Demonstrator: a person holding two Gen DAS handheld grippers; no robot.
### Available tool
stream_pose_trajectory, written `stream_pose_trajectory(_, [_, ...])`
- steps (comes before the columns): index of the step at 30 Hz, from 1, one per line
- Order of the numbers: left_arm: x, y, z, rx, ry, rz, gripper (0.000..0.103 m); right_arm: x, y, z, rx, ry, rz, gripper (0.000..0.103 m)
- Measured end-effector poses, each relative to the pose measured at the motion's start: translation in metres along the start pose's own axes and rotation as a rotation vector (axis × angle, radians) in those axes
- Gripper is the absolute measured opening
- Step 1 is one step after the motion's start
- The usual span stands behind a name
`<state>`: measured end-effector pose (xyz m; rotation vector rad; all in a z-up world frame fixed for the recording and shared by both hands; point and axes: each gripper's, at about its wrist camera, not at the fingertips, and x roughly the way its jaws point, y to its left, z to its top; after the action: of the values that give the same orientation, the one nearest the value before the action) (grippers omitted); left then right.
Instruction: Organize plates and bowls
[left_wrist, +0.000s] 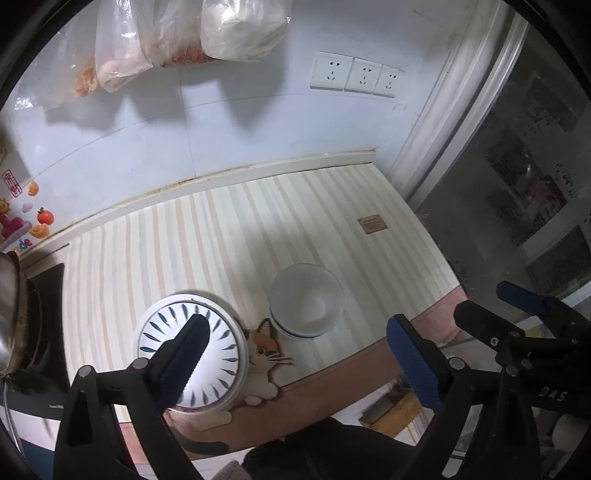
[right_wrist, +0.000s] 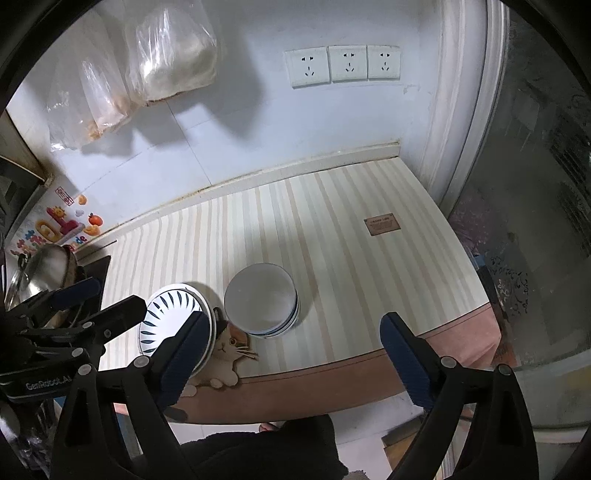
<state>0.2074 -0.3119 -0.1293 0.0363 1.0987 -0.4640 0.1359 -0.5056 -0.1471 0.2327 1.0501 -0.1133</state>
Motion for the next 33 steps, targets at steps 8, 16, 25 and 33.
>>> stream_pose_trajectory(8, [0.006,0.0,0.006,-0.014,-0.045,-0.055,0.102,0.004,-0.009,0.003,0.004,-0.033,0.022,0.099])
stream_pose_trajectory(16, [0.068,0.014,0.022,-0.028,-0.016,-0.049,0.102,0.057,-0.02,0.009,-0.018,0.039,0.083,0.1])
stream_pose_trajectory(25, [0.188,0.037,0.023,-0.06,0.243,-0.041,0.102,0.206,-0.054,-0.001,0.136,0.307,0.342,0.1])
stream_pose_trajectory(33, [0.266,0.059,0.017,-0.158,0.457,-0.109,0.1,0.308,-0.071,-0.021,0.271,0.45,0.49,0.098])
